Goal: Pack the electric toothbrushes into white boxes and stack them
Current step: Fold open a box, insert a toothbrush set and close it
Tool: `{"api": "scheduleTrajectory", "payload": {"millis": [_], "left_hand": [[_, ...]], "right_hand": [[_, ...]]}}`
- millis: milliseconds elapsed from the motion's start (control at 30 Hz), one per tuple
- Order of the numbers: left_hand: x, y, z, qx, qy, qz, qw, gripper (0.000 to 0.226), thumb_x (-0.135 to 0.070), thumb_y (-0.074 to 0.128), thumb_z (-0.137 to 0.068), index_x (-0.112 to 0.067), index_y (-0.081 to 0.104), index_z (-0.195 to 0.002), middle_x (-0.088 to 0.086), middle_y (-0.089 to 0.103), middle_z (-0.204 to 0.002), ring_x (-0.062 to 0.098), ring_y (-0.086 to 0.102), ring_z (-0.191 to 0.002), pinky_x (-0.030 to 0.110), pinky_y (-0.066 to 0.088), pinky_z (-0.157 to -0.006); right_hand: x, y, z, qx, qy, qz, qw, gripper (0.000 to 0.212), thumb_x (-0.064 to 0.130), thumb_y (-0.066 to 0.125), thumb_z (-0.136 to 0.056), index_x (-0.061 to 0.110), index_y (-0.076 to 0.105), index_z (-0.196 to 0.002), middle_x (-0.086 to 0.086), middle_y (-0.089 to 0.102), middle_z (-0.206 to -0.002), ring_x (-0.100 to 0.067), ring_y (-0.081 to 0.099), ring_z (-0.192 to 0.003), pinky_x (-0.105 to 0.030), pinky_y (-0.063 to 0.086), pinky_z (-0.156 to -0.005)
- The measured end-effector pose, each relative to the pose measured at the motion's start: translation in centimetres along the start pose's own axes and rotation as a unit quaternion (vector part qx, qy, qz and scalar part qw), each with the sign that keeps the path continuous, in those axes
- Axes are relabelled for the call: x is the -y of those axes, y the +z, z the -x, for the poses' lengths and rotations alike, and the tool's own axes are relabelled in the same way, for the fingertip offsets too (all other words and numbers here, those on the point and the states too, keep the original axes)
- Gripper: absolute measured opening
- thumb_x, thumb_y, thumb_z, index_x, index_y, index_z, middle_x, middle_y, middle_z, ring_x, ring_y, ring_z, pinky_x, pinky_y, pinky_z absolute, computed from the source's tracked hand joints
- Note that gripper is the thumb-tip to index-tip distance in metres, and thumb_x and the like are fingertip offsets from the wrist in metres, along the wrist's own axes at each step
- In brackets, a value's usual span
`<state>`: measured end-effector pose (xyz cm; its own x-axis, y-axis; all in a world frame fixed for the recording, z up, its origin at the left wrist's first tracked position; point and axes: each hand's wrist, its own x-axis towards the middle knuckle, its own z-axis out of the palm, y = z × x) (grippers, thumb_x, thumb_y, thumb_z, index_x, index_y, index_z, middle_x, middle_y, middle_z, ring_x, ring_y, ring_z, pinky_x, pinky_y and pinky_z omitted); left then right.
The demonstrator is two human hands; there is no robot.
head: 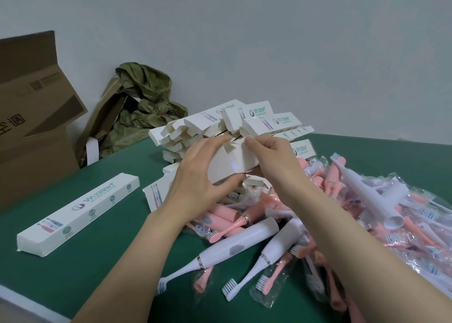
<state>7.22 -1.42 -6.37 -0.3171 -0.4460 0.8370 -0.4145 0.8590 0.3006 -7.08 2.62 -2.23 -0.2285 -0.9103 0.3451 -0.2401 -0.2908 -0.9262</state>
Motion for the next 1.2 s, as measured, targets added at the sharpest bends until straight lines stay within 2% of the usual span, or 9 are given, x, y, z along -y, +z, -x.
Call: {"api": "scheduleTrajectory", "payload": {"millis": [67, 200, 300, 367, 500, 667, 867, 1033, 1200], "left_hand": [[-0.4, 0.3, -0.1, -0.032, -0.019, 0.018, 0.999, 0.044, -0.044, 0.062, -0.074, -0.032, 0.051, -0.114, -0.023, 0.050, -0.106, -0.004, 0.044, -0.098, 0.005, 0.030, -0.086], [-1.2, 1.3, -0.8, -0.112, -0.081, 0.039, 0.990, 0.029, -0.035, 0.058, -0.069, -0.028, 0.053, -0.096, -0.016, 0.052, -0.092, 0.005, 0.048, -0.091, 0.007, 0.032, -0.081], [-1.2, 1.6, -1.4, -0.118, -0.092, 0.027, 0.988, 0.028, -0.029, 0.059, -0.069, -0.021, 0.054, -0.095, -0.007, 0.054, -0.093, 0.009, 0.047, -0.092, 0.006, 0.032, -0.081], [-1.2, 1.6, -1.4, -0.110, -0.087, 0.035, 0.990, 0.026, -0.029, 0.055, -0.071, -0.022, 0.051, -0.096, -0.009, 0.052, -0.094, 0.005, 0.045, -0.093, 0.004, 0.030, -0.082], [-1.2, 1.5, -1.1, -0.058, -0.059, 0.043, 0.996, 0.029, -0.028, 0.046, -0.075, -0.019, 0.050, -0.102, -0.011, 0.046, -0.098, -0.012, 0.040, -0.096, 0.001, 0.027, -0.083], [-1.4, 1.6, -0.9, -0.003, -0.053, 0.029, 0.998, 0.031, -0.026, 0.049, -0.079, -0.013, 0.053, -0.107, -0.004, 0.046, -0.107, 0.004, 0.042, -0.099, 0.011, 0.033, -0.089], [-0.3, 0.5, -0.9, 0.016, -0.092, -0.054, 0.994, 0.078, -0.041, 0.075, -0.063, -0.016, 0.045, -0.131, -0.003, 0.040, -0.120, 0.012, 0.035, -0.115, 0.024, 0.033, -0.095], [-0.4, 0.6, -0.5, -0.068, -0.106, -0.025, 0.992, 0.063, -0.024, 0.085, -0.061, -0.012, 0.063, -0.118, -0.004, 0.046, -0.103, 0.013, 0.048, -0.097, 0.002, 0.032, -0.081], [-1.1, 1.0, -0.4, -0.093, -0.089, -0.005, 0.992, 0.061, -0.011, 0.085, -0.063, -0.011, 0.064, -0.120, -0.001, 0.049, -0.100, 0.016, 0.053, -0.093, 0.003, 0.035, -0.079]], "right_hand": [[-0.1, 0.2, 0.0, 0.007, -0.014, -0.017, 1.000, 0.043, 0.018, 0.048, -0.096, -0.024, 0.048, -0.090, -0.011, 0.045, -0.074, -0.024, 0.041, -0.070, -0.043, 0.042, -0.073], [-0.3, 0.7, 0.1, -0.003, -0.009, -0.078, 0.997, 0.039, 0.028, 0.050, -0.096, -0.003, 0.059, -0.075, -0.011, 0.048, -0.070, -0.024, 0.045, -0.066, -0.035, 0.040, -0.068], [-1.0, 1.1, 0.5, 0.045, 0.008, -0.183, 0.982, 0.026, 0.015, 0.046, -0.098, 0.016, 0.071, -0.098, 0.001, 0.062, -0.074, -0.007, 0.056, -0.061, -0.015, 0.045, -0.055], [-1.4, 1.2, 0.6, 0.095, 0.027, -0.261, 0.960, 0.030, 0.010, 0.043, -0.098, 0.013, 0.065, -0.118, 0.002, 0.065, -0.084, -0.004, 0.060, -0.067, -0.015, 0.046, -0.058], [-1.5, 0.7, 0.5, 0.117, 0.080, -0.389, 0.910, 0.023, 0.010, 0.046, -0.096, 0.012, 0.068, -0.102, 0.000, 0.069, -0.089, -0.007, 0.065, -0.076, -0.019, 0.055, -0.069], [-1.8, 1.1, 0.7, 0.093, 0.058, -0.320, 0.941, 0.021, 0.008, 0.052, -0.094, 0.013, 0.068, -0.107, 0.002, 0.069, -0.085, -0.009, 0.063, -0.081, -0.020, 0.049, -0.068], [-1.2, 1.1, 0.9, 0.002, 0.061, -0.313, 0.948, 0.021, 0.003, 0.052, -0.094, 0.015, 0.069, -0.100, -0.001, 0.072, -0.079, -0.008, 0.067, -0.064, -0.017, 0.050, -0.052], [-1.2, 2.1, 1.0, -0.034, -0.029, -0.193, 0.980, 0.029, 0.006, 0.051, -0.095, 0.029, 0.066, -0.104, 0.019, 0.070, -0.093, 0.006, 0.064, -0.087, -0.010, 0.049, -0.072], [-1.8, 2.9, 1.6, -0.065, -0.088, -0.069, 0.992, 0.032, 0.014, 0.048, -0.098, 0.025, 0.060, -0.126, 0.037, 0.055, -0.103, 0.023, 0.051, -0.099, -0.005, 0.041, -0.086]]}}
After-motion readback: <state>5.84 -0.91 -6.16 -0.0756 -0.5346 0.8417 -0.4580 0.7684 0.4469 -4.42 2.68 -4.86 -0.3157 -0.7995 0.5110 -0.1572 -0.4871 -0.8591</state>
